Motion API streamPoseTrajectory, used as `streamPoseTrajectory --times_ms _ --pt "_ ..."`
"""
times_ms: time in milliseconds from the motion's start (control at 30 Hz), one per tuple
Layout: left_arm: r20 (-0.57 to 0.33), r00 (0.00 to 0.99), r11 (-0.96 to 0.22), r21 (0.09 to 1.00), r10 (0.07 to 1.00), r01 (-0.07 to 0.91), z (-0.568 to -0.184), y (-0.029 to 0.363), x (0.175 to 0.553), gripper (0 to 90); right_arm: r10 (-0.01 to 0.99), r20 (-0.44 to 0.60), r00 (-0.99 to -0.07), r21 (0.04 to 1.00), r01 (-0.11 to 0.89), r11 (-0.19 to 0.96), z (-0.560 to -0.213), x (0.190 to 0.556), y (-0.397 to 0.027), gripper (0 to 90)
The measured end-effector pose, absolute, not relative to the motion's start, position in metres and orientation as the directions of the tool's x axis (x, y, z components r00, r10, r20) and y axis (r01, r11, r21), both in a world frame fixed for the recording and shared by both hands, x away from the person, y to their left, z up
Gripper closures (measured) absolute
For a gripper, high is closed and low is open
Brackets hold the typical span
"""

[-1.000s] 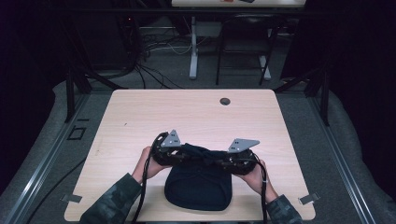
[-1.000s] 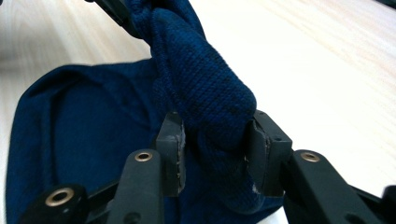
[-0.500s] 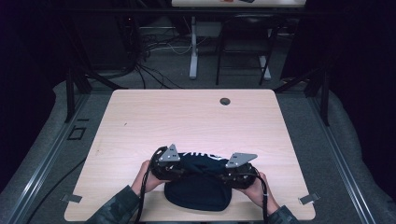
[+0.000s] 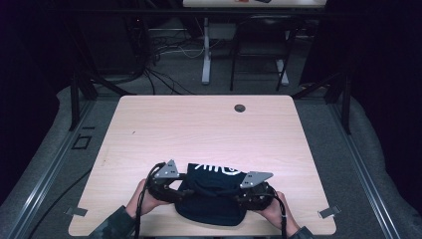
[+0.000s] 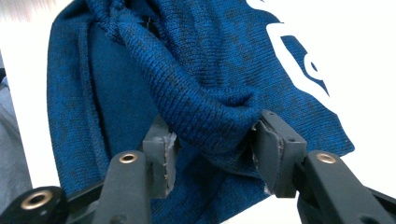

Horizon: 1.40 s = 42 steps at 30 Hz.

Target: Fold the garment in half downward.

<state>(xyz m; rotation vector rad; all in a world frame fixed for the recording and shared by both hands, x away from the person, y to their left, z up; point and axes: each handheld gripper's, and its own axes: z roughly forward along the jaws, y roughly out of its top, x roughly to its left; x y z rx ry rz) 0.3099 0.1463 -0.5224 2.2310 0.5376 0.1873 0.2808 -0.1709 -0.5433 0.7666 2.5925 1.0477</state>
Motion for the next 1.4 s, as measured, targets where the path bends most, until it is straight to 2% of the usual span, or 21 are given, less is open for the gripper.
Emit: streamPoseTrajectory --times_ms 100,167,200,433,533,600,767,867,933,1033,1233,1400 --pt "-0.029 0.895 -0.56 0.771 0.446 0.304 -0.509 0.153 0.309 34.9 0.554 -0.022 -0.832 0.696 0.385 0.606 -0.543 0.279 -0.171 50.0" --pt "-0.018 0.887 -0.545 0.783 0.462 0.3 -0.503 0.154 0.31 34.4 0.554 -0.014 -0.832 0.693 0.391 0.605 -0.542 0.276 -0.171 44.5" --pt "-0.015 0.884 -0.54 0.787 0.467 0.298 -0.501 0.154 0.311 34.4 0.554 -0.014 -0.832 0.693 0.391 0.605 -0.542 0.276 -0.171 44.5" --pt "0.003 0.874 -0.55 0.778 0.485 0.303 -0.505 0.134 0.326 32.5 0.568 0.024 -0.822 0.705 0.417 0.574 -0.534 0.267 -0.183 32.4" --pt "0.013 0.873 -0.562 0.769 0.488 0.303 -0.509 0.124 0.329 32.2 0.572 0.037 -0.819 0.727 0.415 0.547 -0.528 0.266 -0.188 33.2" --pt "0.019 0.875 -0.574 0.761 0.484 0.302 -0.512 0.118 0.33 31.5 0.599 0.043 -0.8 0.776 0.404 0.484 -0.515 0.27 -0.194 37.1" --pt "0.005 0.884 -0.595 0.742 0.467 0.31 -0.524 0.108 0.326 30.1 0.651 0.044 -0.758 0.79 0.425 0.442 -0.51 0.287 -0.185 41.4" --pt "-0.006 0.887 -0.619 0.714 0.461 0.327 -0.538 0.106 0.321 28.6 0.656 0.066 -0.752 0.753 0.469 0.462 -0.523 0.295 -0.171 43.0" --pt "0.002 0.885 -0.639 0.693 0.465 0.334 -0.548 0.106 0.318 25.2 0.644 0.059 -0.763 0.699 0.493 0.519 -0.539 0.29 -0.162 42.3" --pt "0.003 0.879 -0.647 0.678 0.477 0.349 -0.559 0.108 0.315 23.7 0.64 0.072 -0.765 0.681 0.507 0.528 -0.546 0.284 -0.161 40.6" --pt "0.045 0.866 -0.652 0.678 0.497 0.339 -0.567 0.107 0.307 22.4 0.636 0.045 -0.771 0.645 0.508 0.571 -0.563 0.276 -0.161 33.3" --pt "0.055 0.847 -0.639 0.682 0.529 0.355 -0.571 0.106 0.302 21.4 0.638 -0.001 -0.77 0.633 0.494 0.596 -0.565 0.279 -0.158 33.2"
